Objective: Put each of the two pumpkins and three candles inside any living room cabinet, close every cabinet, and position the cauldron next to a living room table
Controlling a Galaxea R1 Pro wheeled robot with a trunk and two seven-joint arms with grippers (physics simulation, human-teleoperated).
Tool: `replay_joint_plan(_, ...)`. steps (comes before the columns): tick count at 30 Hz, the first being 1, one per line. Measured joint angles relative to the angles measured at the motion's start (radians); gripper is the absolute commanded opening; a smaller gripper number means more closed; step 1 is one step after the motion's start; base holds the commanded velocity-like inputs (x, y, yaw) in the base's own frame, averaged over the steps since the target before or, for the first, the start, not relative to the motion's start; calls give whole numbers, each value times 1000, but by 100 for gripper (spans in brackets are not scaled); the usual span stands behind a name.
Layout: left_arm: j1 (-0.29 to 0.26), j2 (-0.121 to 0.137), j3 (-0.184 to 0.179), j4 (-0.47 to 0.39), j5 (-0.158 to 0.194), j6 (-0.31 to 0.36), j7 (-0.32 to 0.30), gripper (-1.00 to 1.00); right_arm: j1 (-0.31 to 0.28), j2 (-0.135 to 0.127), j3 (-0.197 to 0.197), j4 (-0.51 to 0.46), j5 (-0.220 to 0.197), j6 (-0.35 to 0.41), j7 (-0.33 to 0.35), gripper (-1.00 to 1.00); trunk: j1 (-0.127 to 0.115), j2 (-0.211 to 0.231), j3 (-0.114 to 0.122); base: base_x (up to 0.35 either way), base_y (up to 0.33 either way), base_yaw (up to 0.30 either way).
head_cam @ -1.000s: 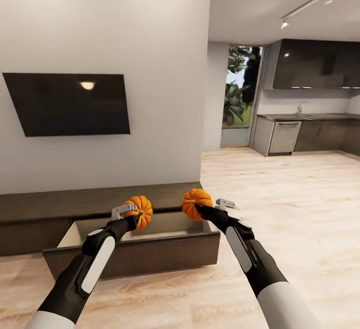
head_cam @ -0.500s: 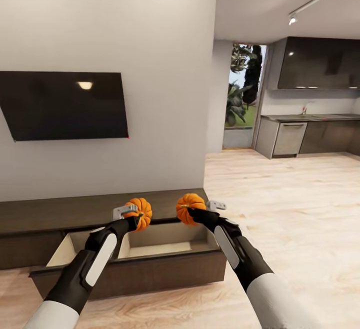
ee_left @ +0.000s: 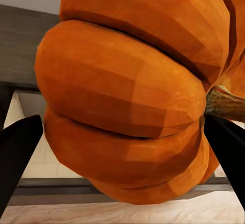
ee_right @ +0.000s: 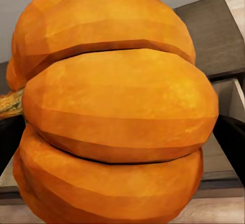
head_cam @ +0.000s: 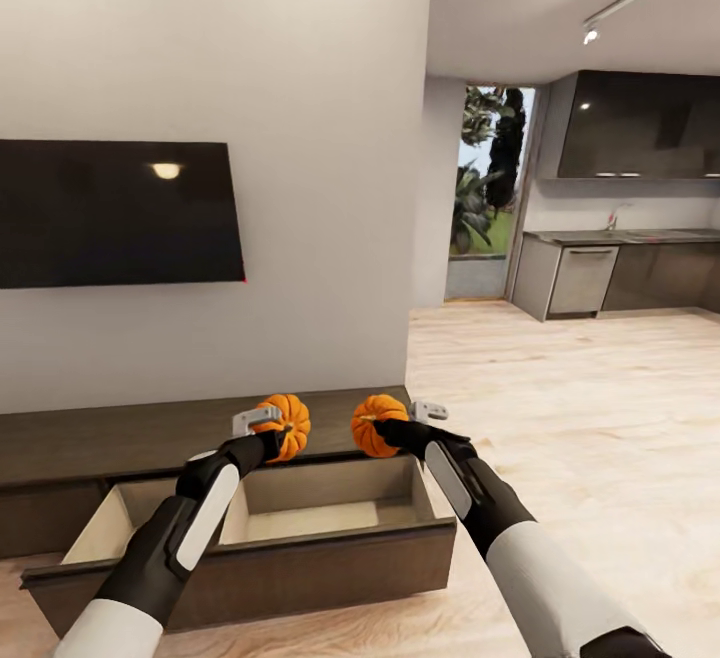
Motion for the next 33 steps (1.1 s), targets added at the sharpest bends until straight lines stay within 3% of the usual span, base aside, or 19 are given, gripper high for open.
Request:
replay_joint_plan(7,-5,-1,-11,5,1,14,2,-100,-15,1,0,5,-1,50,-1,-100,0,0,0,29,0,0)
replay_joint_plan(11,-8,-1,-25,2,-4,81,8,-100,-16,1,0,4,-1,61,-1,-100,0,0,0,4,0,0)
replay_joint_plan(17,-23,-1,-28,4,2,116,9,-100,-16,1,0,4,-2,63,0,-100,0,0,0,0,0,0)
replay_joint_plan(26,-117,-1,-26,210,9,158,16,-100,-16,1,0,4,-3,63,-1,-100,0,0,0,0,0,0)
replay_joint_plan(33,-127,-2,-24,242,5,152,10,-100,-16,1,0,4,-3,63,0,-100,0,0,0,0,0,0)
